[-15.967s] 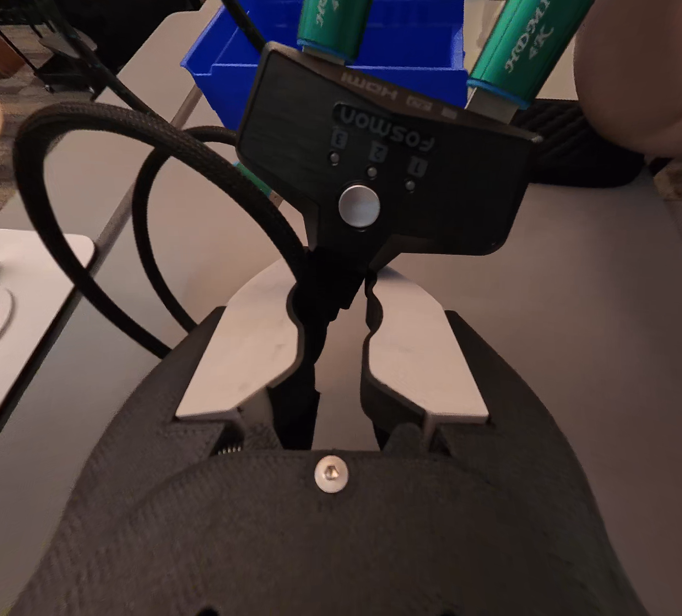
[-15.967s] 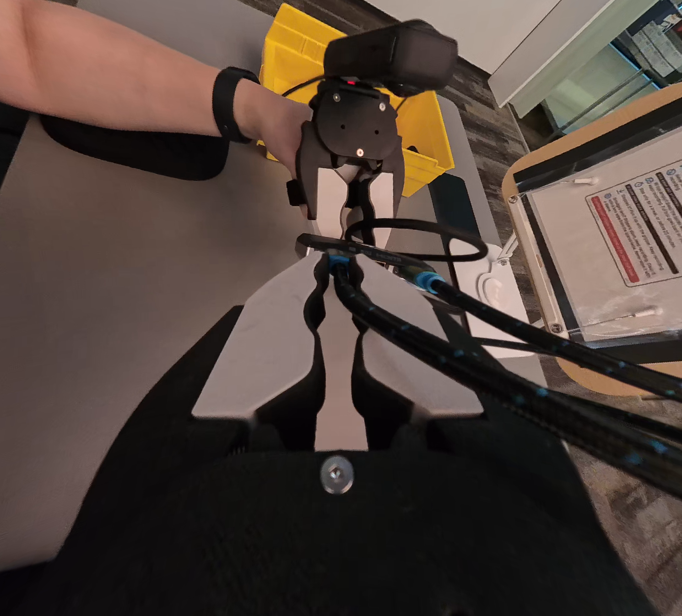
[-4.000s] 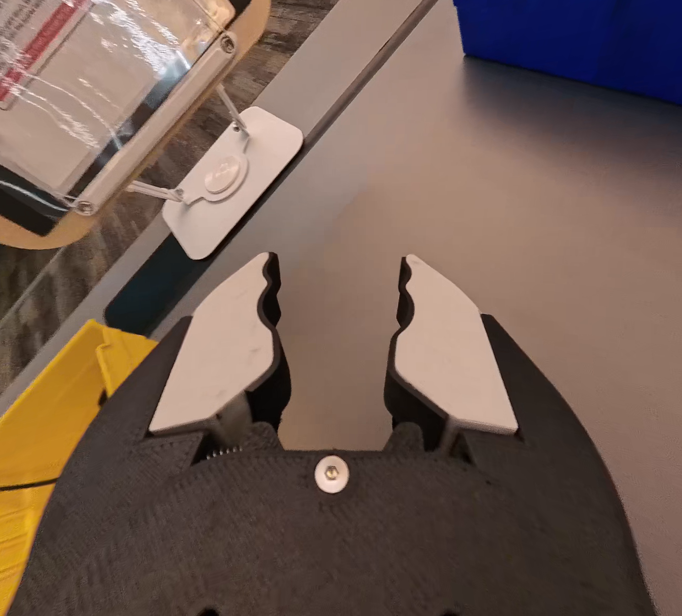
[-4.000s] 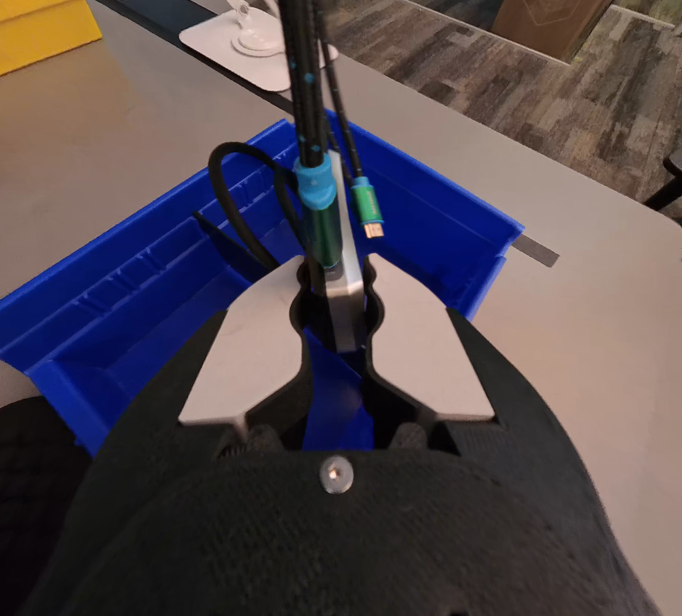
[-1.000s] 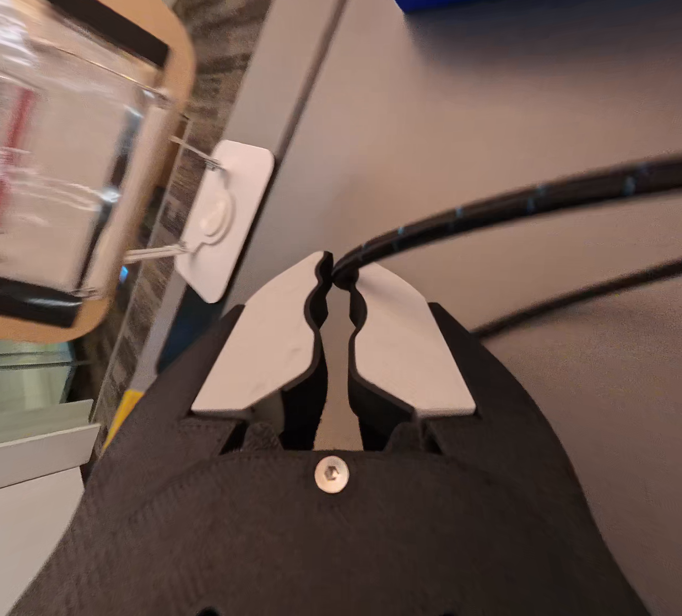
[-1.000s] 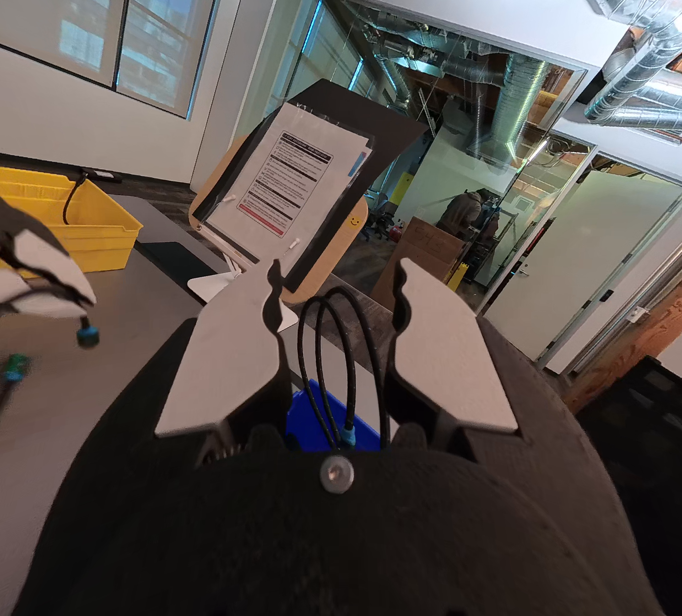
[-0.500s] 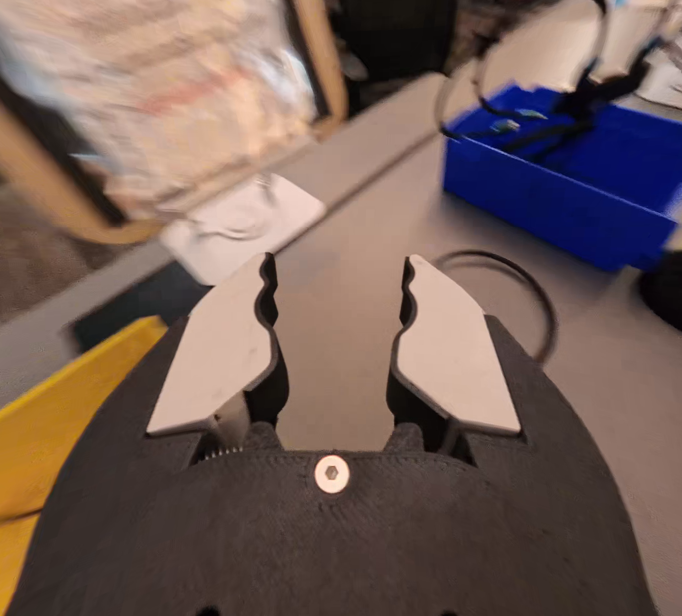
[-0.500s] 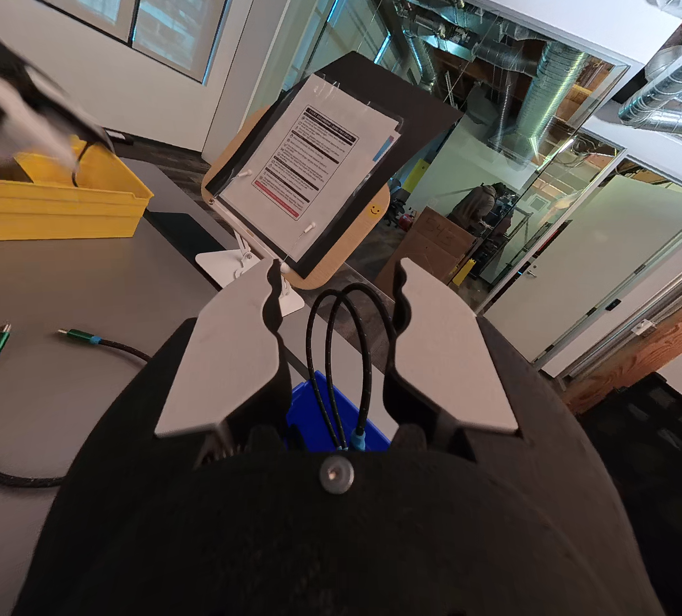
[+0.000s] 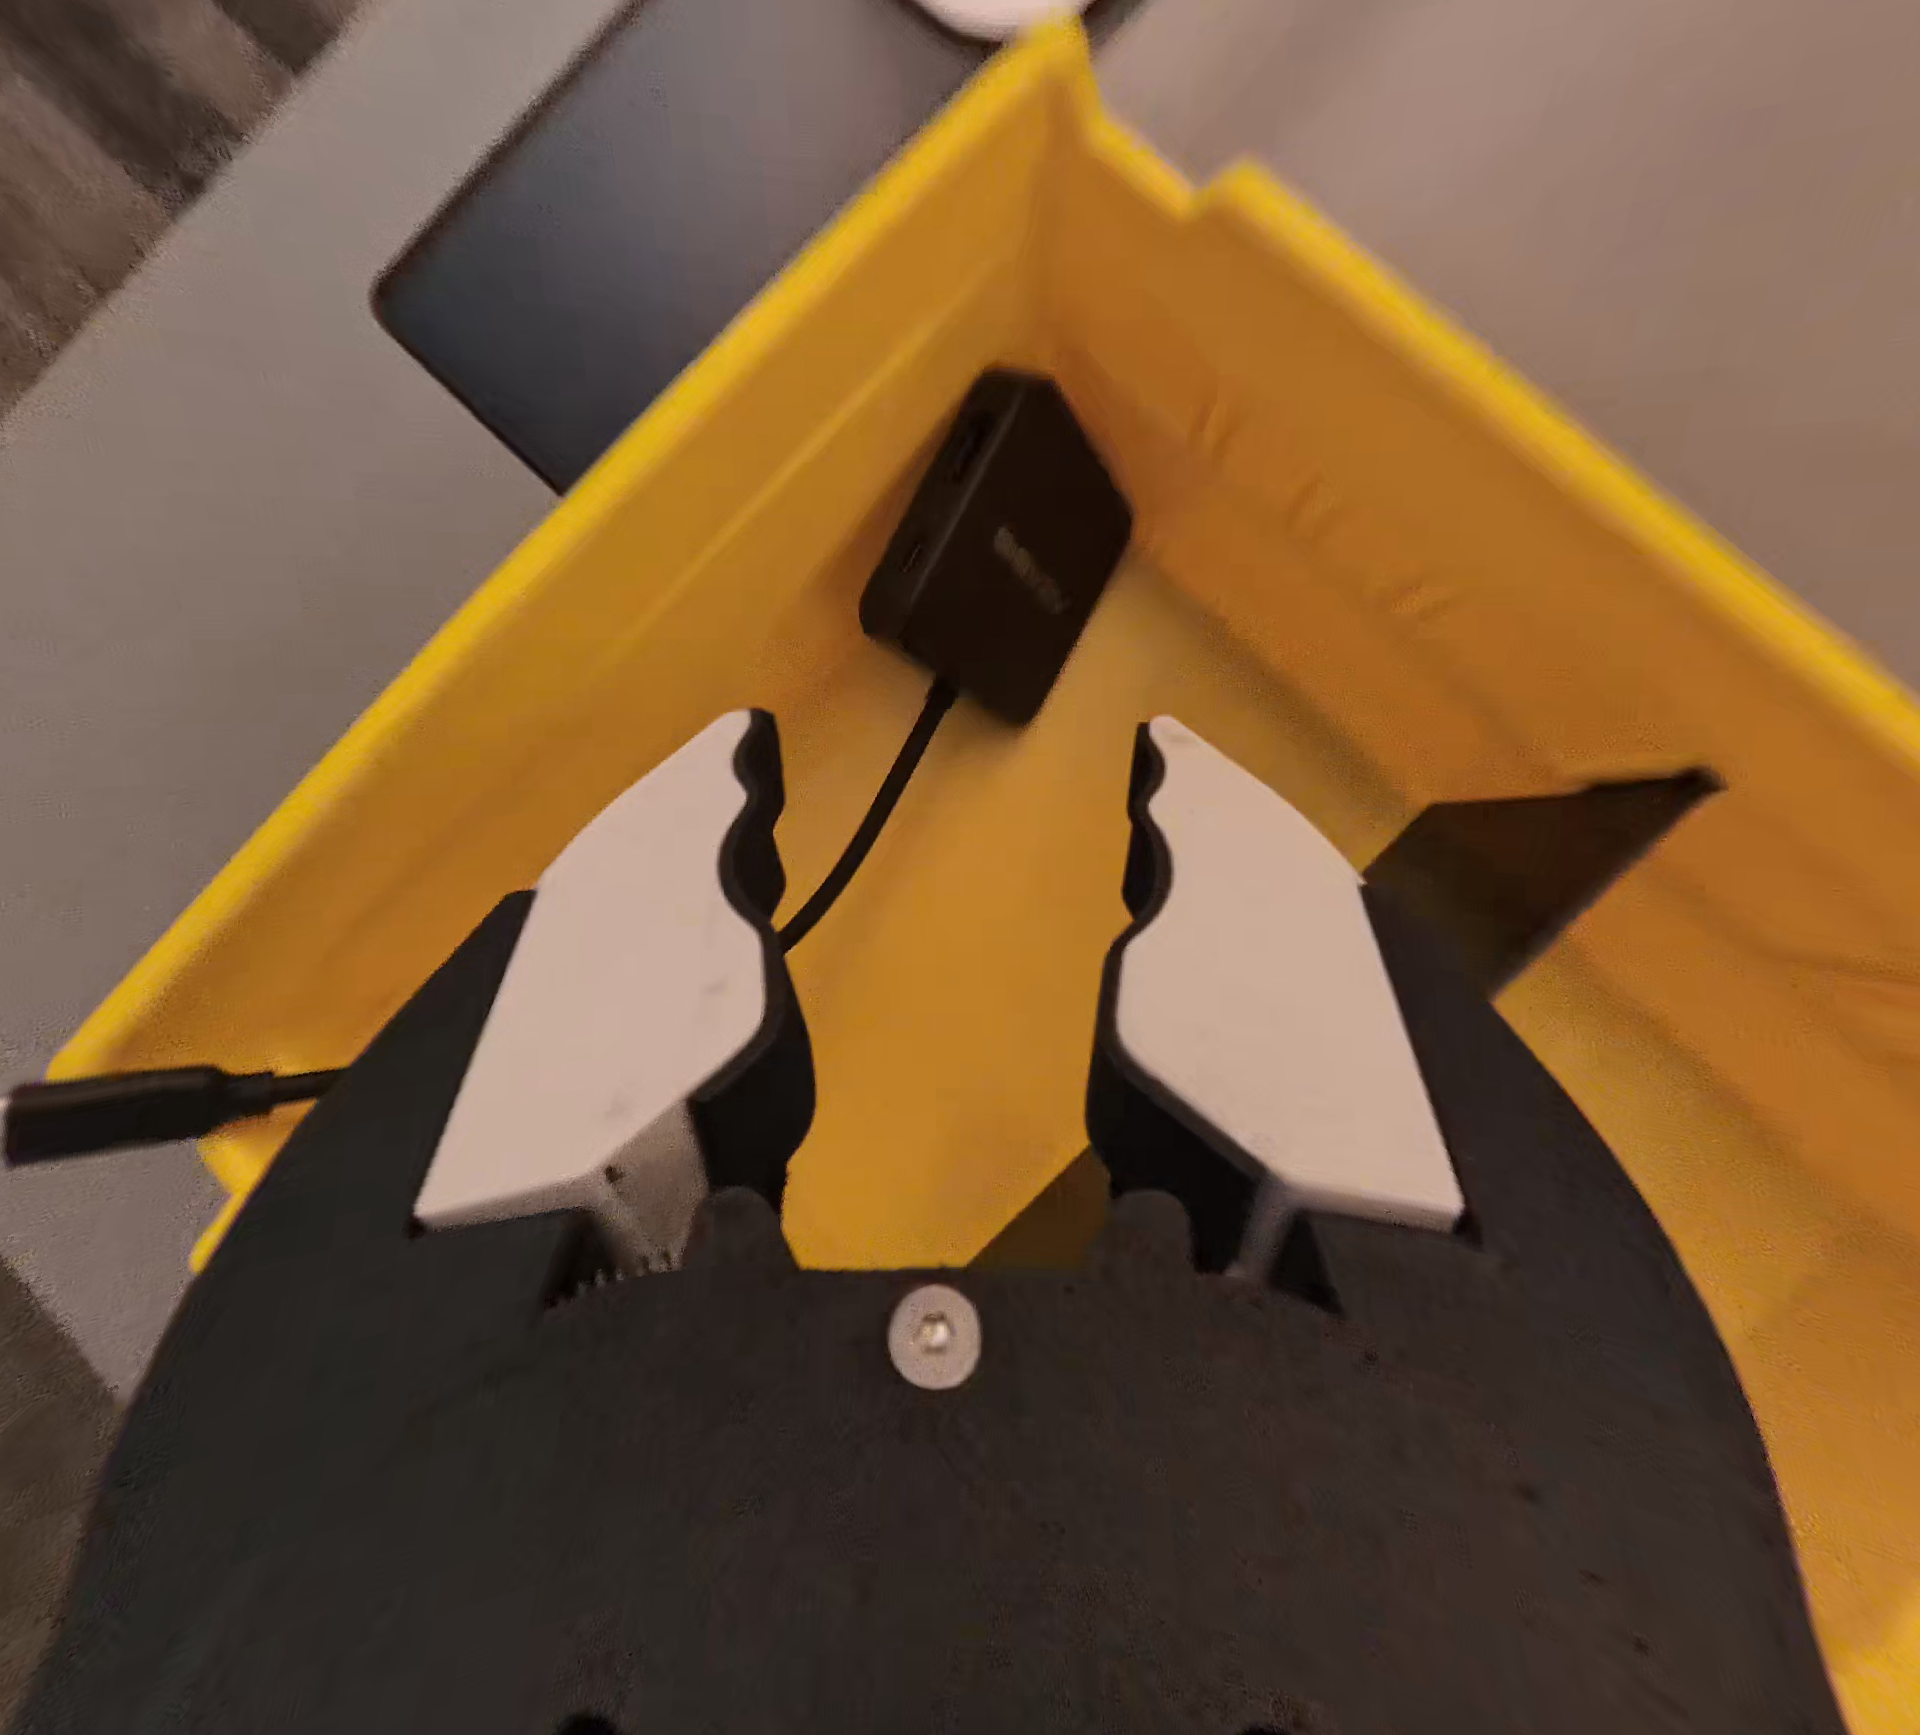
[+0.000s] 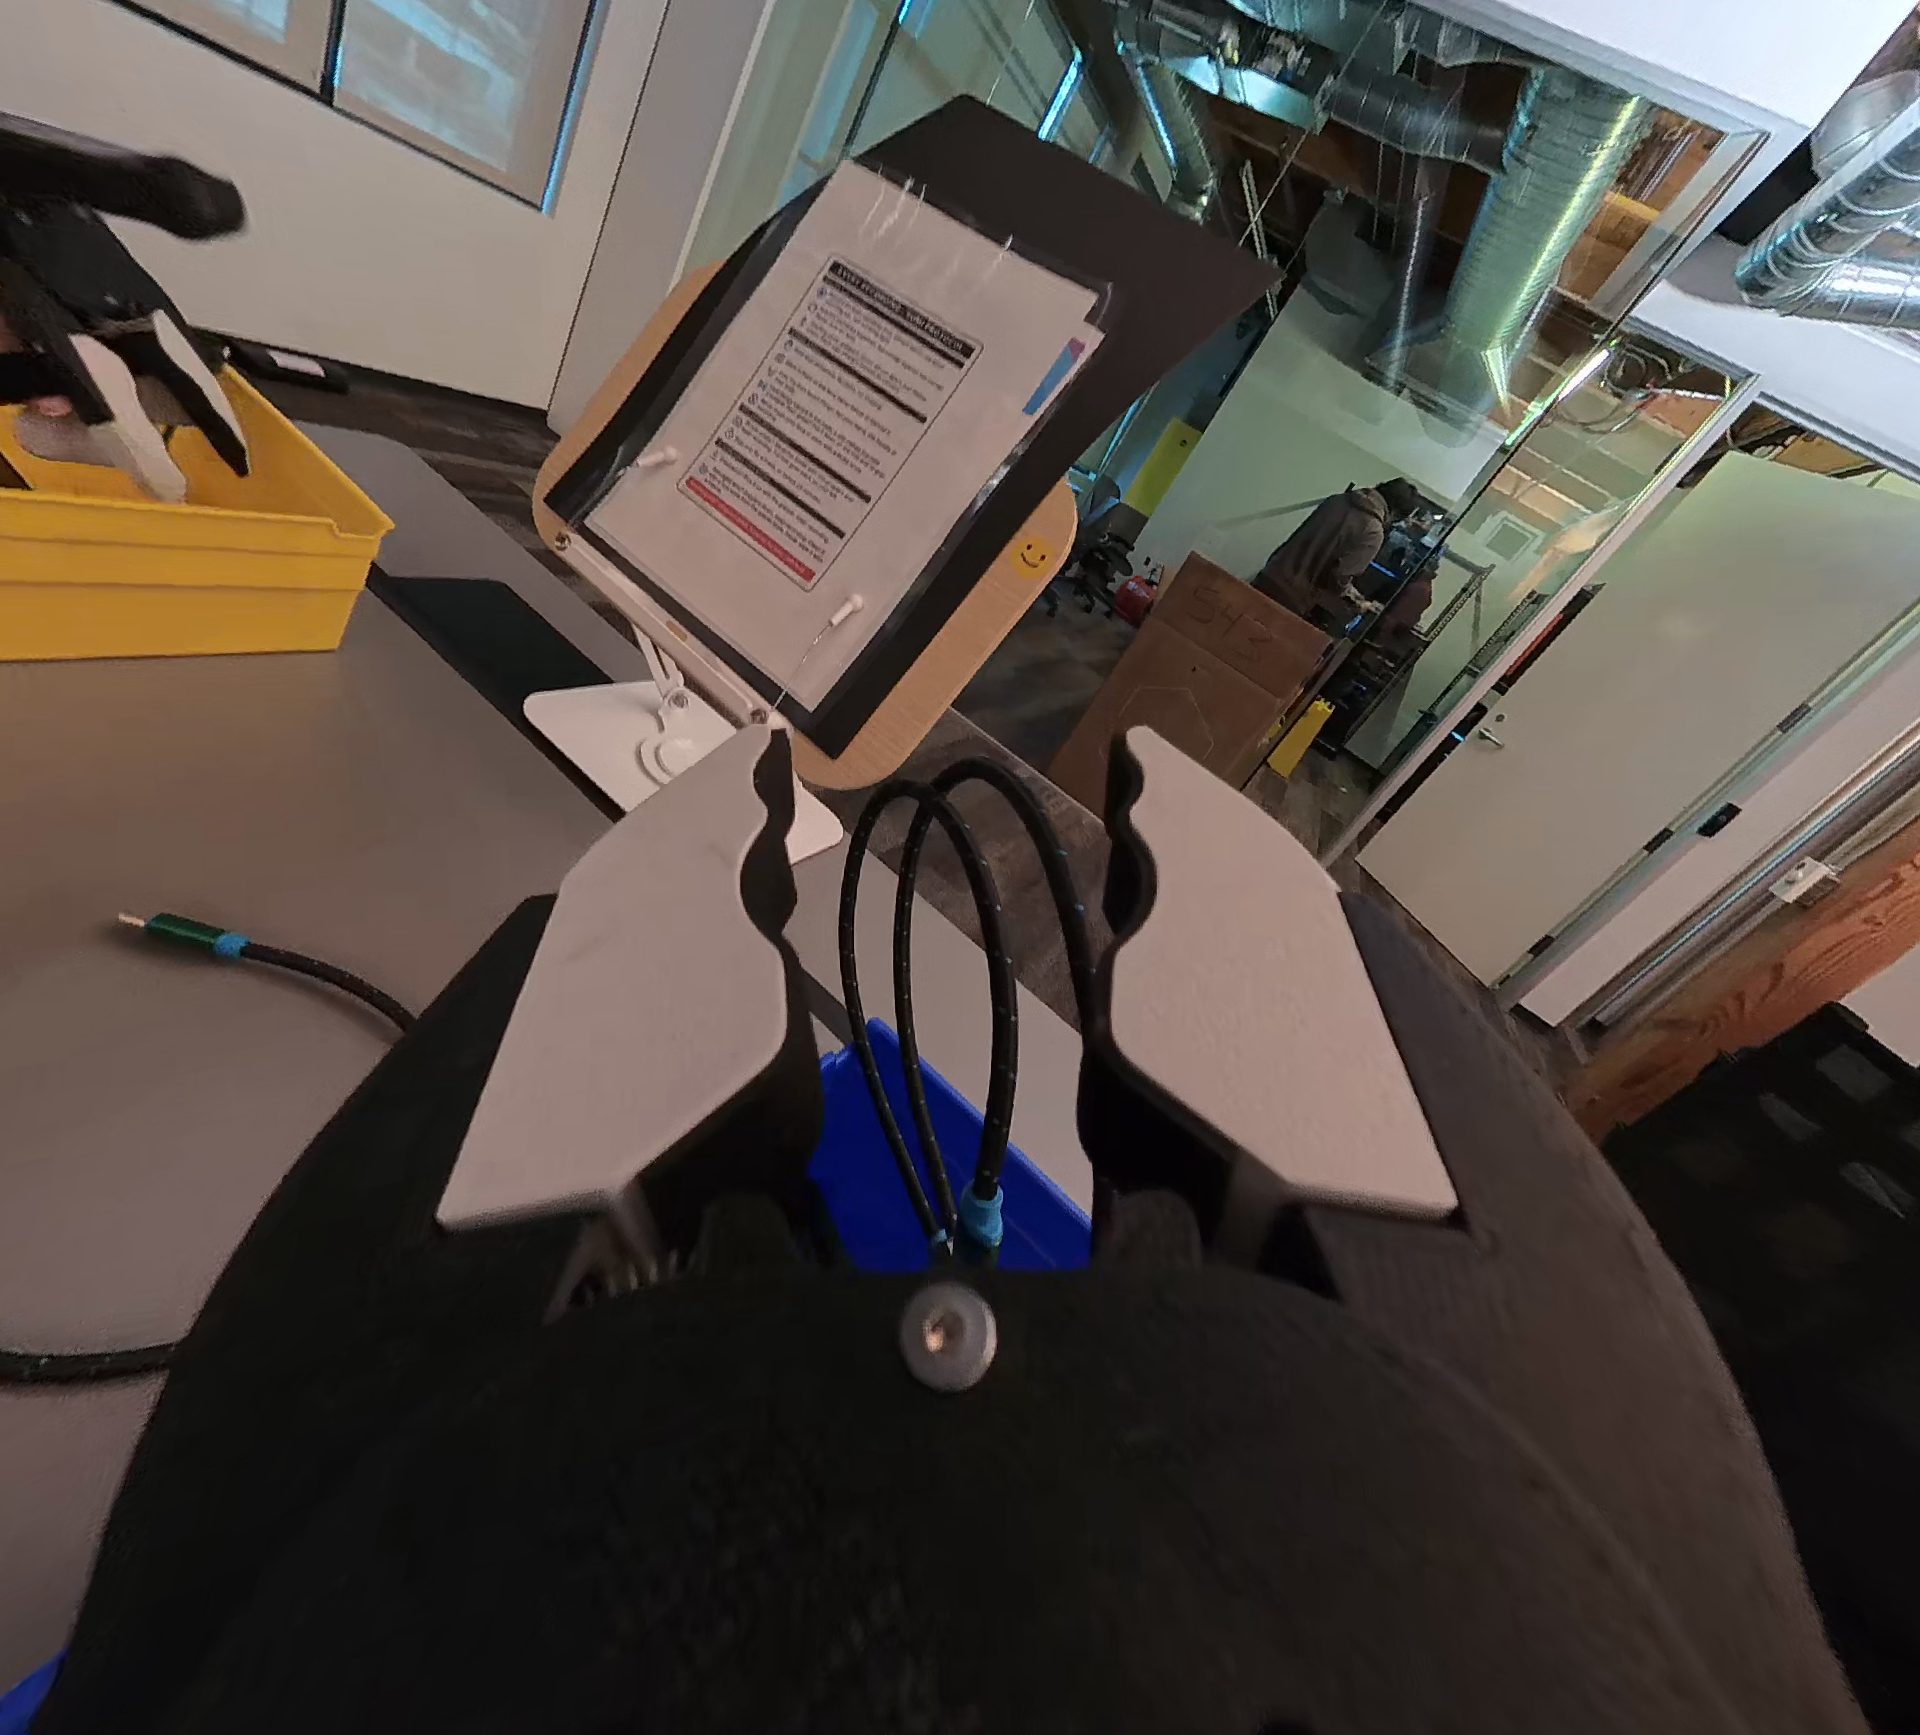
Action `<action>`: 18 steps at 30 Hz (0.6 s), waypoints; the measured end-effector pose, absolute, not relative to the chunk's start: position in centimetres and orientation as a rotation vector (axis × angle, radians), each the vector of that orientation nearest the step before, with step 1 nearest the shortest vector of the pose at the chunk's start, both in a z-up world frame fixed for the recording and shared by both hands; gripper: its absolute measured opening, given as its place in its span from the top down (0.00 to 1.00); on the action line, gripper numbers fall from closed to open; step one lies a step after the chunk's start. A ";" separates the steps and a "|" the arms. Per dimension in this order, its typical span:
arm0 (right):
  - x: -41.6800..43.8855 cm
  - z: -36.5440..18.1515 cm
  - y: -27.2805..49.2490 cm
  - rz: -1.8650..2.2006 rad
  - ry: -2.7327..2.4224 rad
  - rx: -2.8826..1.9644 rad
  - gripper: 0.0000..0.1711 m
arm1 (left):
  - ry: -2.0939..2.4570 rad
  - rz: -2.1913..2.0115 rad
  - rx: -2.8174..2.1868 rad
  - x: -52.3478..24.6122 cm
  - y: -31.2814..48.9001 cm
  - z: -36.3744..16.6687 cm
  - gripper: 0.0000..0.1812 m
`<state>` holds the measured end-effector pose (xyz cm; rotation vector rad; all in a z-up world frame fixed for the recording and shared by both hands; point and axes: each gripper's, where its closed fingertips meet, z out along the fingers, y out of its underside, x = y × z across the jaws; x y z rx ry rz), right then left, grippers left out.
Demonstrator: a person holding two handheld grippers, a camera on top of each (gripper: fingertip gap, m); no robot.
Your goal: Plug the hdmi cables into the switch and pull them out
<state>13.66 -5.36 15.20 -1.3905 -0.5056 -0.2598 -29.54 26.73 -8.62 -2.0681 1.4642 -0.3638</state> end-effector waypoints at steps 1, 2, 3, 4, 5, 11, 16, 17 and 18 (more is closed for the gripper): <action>13.7 15.0 -5.2 -0.264 -0.509 -1.399 0.66 | 1.513 -0.293 -2.087 -29.8 27.0 -9.6 0.65; 13.7 14.8 -5.1 -0.269 -0.512 -1.407 0.66 | 1.546 -0.227 -2.102 -30.1 27.4 -10.4 0.66; 13.8 14.6 -4.9 -0.272 -0.514 -1.415 0.66 | 1.570 -0.193 -2.115 -30.1 27.7 -11.1 0.66; 13.8 14.5 -4.8 -0.272 -0.517 -1.422 0.66 | 1.592 -0.188 -2.129 -30.1 27.7 -11.6 0.66; 13.7 14.3 -4.6 -0.271 -0.521 -1.427 0.66 | 1.605 -0.176 -2.143 -30.0 27.9 -12.0 0.66; 13.4 13.2 -3.7 -0.281 -0.558 -1.470 0.66 | 1.647 -0.286 -2.203 -29.0 28.0 -13.2 0.74; 12.8 12.6 -3.1 -0.292 -0.590 -1.493 0.66 | 1.627 -0.426 -2.136 -27.6 27.7 -13.0 0.87; 12.5 12.6 -3.1 -0.287 -0.601 -1.490 0.66 | 1.621 -0.449 -2.114 -27.4 27.7 -12.7 0.90; 12.1 12.8 -3.2 -0.283 -0.613 -1.481 0.66 | 1.623 -0.472 -2.102 -27.4 27.5 -12.6 0.90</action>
